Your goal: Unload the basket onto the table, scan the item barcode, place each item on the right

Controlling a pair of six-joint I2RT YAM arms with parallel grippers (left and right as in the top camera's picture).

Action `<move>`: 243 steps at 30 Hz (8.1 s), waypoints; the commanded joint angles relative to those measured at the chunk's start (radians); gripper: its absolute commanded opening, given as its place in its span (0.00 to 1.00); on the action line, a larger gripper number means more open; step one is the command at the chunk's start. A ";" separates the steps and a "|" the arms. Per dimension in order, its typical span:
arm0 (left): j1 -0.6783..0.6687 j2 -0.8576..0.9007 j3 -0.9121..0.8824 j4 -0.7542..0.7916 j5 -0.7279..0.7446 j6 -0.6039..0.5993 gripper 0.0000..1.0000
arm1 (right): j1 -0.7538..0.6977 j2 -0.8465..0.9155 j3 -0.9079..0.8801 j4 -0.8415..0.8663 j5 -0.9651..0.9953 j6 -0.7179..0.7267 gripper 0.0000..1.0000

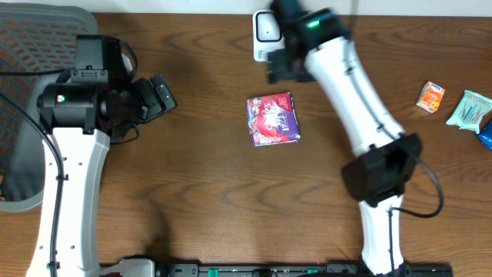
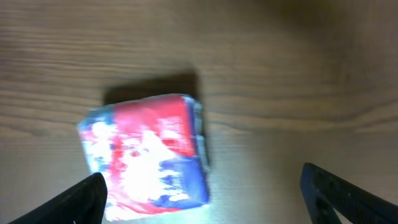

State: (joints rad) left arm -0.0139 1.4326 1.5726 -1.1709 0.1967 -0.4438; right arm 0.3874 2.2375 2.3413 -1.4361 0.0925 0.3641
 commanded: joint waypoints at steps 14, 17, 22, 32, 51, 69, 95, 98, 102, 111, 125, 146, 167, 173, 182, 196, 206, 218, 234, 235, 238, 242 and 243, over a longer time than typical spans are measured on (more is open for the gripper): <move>0.004 -0.002 0.007 -0.003 -0.006 0.010 0.98 | -0.230 0.006 -0.623 0.434 -0.924 -0.317 0.84; 0.004 -0.002 0.007 -0.003 -0.006 0.010 0.97 | -0.225 0.006 -0.727 0.518 -0.925 -0.303 0.76; 0.004 -0.002 0.007 -0.003 -0.006 0.010 0.98 | -0.218 0.006 -0.865 0.679 -0.921 -0.217 0.43; 0.004 -0.002 0.007 -0.003 -0.006 0.010 0.98 | -0.216 -0.030 -0.774 0.711 -0.938 -0.029 0.01; 0.004 -0.002 0.007 -0.003 -0.006 0.010 0.98 | -0.207 -0.045 -0.505 1.228 -0.451 0.609 0.01; 0.004 -0.002 0.007 -0.003 -0.006 0.010 0.98 | -0.229 0.009 -0.483 1.377 -0.434 0.584 0.01; 0.004 -0.002 0.007 -0.003 -0.006 0.010 0.98 | -0.708 -0.156 -0.420 0.490 0.360 0.290 0.73; 0.004 -0.002 0.007 -0.003 -0.006 0.010 0.98 | -0.713 -0.156 -0.419 0.488 0.294 0.242 0.78; 0.004 -0.002 0.007 -0.003 -0.006 0.010 0.98 | -0.696 -0.173 -0.419 0.485 0.184 0.210 0.82; 0.004 -0.002 0.007 -0.003 -0.006 0.010 0.98 | -0.622 -0.373 -0.419 0.463 -0.146 0.175 0.89; 0.004 -0.002 0.007 -0.003 -0.006 0.010 0.98 | -0.294 -0.813 -0.613 0.210 -0.064 0.083 0.99; 0.004 -0.002 0.007 -0.003 -0.006 0.010 0.98 | -0.191 -1.234 -1.106 0.131 -0.050 0.084 0.99; 0.004 -0.002 0.006 -0.003 -0.006 0.010 0.98 | -0.182 -1.330 -1.241 0.348 -0.055 -0.074 0.99; 0.004 -0.002 0.007 -0.003 -0.006 0.010 0.98 | -0.216 -1.595 -1.553 0.694 -0.185 -0.251 0.99; 0.004 -0.002 0.006 -0.003 -0.006 0.010 0.98 | -0.297 -1.981 -1.950 1.043 -0.200 -0.269 0.99; 0.004 -0.002 0.007 -0.003 -0.006 0.010 0.98 | -0.360 -2.227 -2.298 1.449 -0.306 -0.494 0.99; 0.004 -0.002 0.006 -0.003 -0.006 0.010 0.98 | -0.360 -2.233 -2.336 1.384 -0.179 -0.492 0.99; 0.004 -0.002 0.006 -0.003 -0.006 0.010 0.98 | -0.360 -2.232 -2.336 1.357 -0.075 -0.351 0.99; 0.004 -0.002 0.007 -0.003 -0.006 0.010 0.98 | -0.360 -2.232 -2.336 1.361 -0.100 -0.339 0.99; 0.004 -0.002 0.007 -0.003 -0.006 0.010 0.98 | -0.360 -2.232 -2.336 1.361 -0.100 -0.339 0.99; 0.004 -0.002 0.006 -0.003 -0.006 0.010 0.98 | -0.360 -2.232 -2.336 1.361 -0.100 -0.339 0.99; 0.004 -0.002 0.007 -0.003 -0.006 0.010 0.98 | -0.360 -2.232 -2.336 1.361 -0.100 -0.339 0.99; 0.004 -0.002 0.007 -0.003 -0.006 0.010 0.98 | -0.360 -2.232 -2.336 1.361 -0.100 -0.339 0.99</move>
State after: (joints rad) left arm -0.0139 1.4326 1.5726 -1.1709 0.1967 -0.4438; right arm 0.0364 0.0120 0.0082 -0.0727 -0.0067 0.0116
